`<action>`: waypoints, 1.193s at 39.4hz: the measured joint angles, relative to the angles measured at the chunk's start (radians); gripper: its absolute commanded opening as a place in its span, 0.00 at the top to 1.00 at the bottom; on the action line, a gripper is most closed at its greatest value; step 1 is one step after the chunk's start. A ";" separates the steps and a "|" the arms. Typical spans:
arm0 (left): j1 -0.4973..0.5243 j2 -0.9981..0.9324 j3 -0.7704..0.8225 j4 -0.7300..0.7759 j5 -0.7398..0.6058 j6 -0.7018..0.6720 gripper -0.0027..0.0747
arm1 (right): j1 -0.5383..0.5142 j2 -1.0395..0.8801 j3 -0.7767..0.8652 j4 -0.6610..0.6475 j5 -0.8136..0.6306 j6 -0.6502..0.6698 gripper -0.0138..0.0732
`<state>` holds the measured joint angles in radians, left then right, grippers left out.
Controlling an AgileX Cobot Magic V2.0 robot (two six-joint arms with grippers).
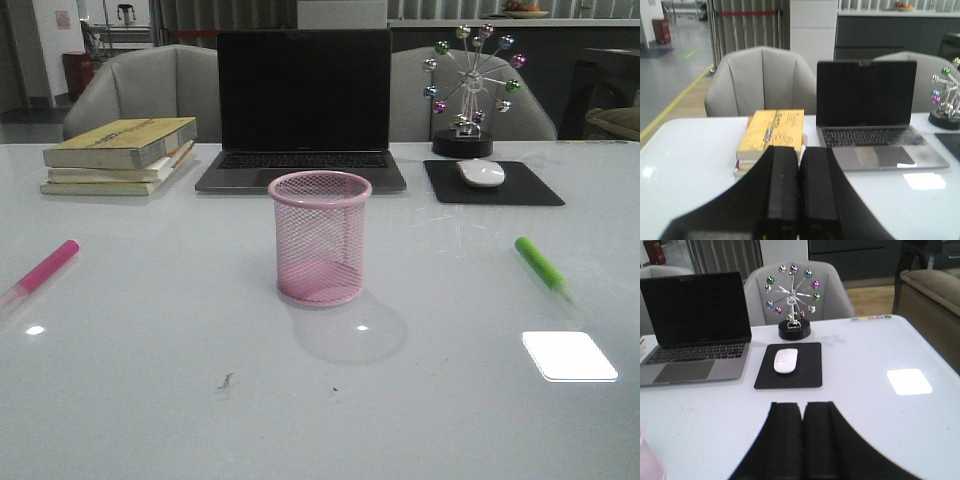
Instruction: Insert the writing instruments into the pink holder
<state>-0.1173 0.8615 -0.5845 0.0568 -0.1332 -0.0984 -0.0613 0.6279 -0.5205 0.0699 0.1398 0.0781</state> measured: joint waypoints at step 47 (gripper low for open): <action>0.000 0.142 -0.216 0.000 0.267 0.000 0.48 | 0.031 0.661 -0.480 -0.019 0.453 -0.104 0.24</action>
<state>-0.1173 1.0038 -0.8007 0.0568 0.1340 -0.0984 -0.0304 1.2885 -1.0007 0.0507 0.5924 -0.0260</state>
